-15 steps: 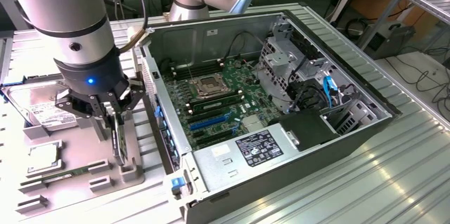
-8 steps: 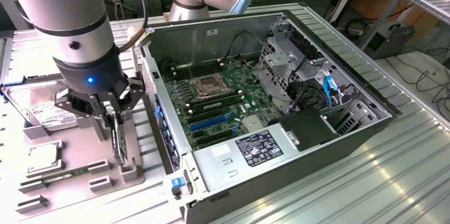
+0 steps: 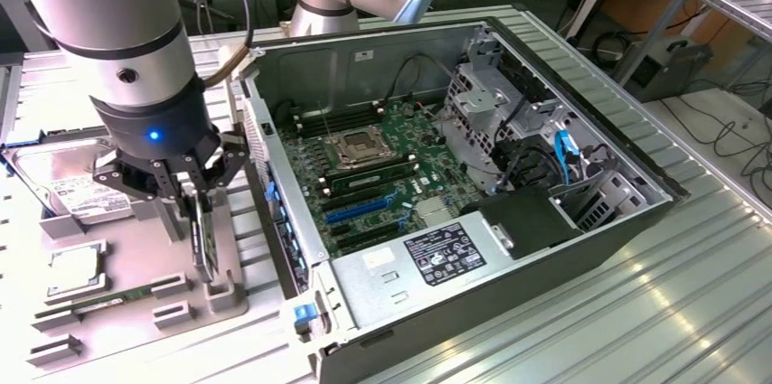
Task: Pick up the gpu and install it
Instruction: 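Pick up the gpu and move the gpu toward the slot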
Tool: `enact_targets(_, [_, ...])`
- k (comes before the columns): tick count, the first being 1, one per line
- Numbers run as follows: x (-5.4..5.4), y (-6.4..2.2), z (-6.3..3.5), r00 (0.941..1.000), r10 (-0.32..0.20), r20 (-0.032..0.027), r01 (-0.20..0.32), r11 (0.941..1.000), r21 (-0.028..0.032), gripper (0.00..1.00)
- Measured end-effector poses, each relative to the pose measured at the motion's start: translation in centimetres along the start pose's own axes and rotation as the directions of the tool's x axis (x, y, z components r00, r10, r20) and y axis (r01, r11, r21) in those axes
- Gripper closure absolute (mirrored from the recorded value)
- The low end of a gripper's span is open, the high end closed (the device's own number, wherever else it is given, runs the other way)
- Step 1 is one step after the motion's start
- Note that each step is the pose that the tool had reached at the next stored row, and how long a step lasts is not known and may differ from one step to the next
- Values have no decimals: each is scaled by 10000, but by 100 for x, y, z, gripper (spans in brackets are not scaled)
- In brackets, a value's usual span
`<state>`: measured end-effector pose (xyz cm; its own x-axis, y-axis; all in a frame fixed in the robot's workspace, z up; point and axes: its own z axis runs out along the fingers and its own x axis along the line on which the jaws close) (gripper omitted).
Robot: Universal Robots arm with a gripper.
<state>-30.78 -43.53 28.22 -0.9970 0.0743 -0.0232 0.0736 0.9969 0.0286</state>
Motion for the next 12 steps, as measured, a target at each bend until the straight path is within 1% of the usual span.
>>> enact_targets(12, [-1, 1, -32, 10000, 0, 0, 0, 10000, 0, 74])
